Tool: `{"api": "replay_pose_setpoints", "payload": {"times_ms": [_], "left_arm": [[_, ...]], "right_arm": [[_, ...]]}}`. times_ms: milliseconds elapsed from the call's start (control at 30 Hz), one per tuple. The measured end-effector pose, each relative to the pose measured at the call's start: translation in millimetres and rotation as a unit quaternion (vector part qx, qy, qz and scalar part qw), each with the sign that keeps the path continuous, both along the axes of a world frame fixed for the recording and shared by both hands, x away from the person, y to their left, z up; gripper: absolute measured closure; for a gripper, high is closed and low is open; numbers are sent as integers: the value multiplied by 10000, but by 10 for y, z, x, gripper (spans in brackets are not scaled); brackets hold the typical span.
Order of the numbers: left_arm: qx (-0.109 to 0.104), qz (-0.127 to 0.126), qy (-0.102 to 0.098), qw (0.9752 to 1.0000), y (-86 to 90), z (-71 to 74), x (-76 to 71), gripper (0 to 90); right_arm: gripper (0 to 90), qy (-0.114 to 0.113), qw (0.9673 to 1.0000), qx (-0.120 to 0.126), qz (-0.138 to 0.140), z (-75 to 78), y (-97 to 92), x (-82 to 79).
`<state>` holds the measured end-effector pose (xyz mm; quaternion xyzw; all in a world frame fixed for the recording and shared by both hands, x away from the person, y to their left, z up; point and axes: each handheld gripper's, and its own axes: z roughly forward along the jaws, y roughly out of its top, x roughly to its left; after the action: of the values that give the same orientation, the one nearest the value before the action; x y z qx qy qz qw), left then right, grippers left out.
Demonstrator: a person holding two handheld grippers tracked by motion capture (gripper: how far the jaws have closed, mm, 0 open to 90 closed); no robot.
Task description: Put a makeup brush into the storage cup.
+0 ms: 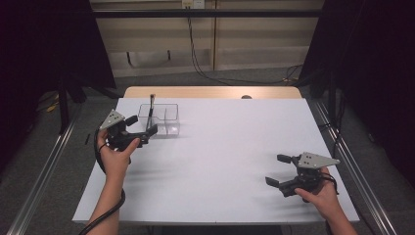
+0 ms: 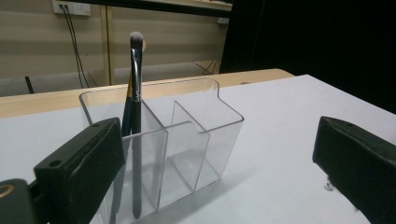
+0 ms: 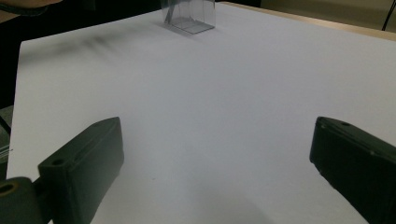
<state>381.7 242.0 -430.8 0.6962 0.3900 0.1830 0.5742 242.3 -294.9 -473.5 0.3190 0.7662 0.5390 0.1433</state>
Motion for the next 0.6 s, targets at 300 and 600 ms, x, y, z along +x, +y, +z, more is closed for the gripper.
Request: {"api": "replay_pose_setpoints", "payload": {"times_ms": [300, 600], "left_arm": [[-2, -343, -89, 9994, -12, -37, -89, 5], [-108, -607, -116, 9980, -46, -69, -166, 5]], "right_arm": [[21, -21, 10000, 1, -4, 1, -4, -2], [21, -34, 10000, 0, -25, 6, -9, -6]]}}
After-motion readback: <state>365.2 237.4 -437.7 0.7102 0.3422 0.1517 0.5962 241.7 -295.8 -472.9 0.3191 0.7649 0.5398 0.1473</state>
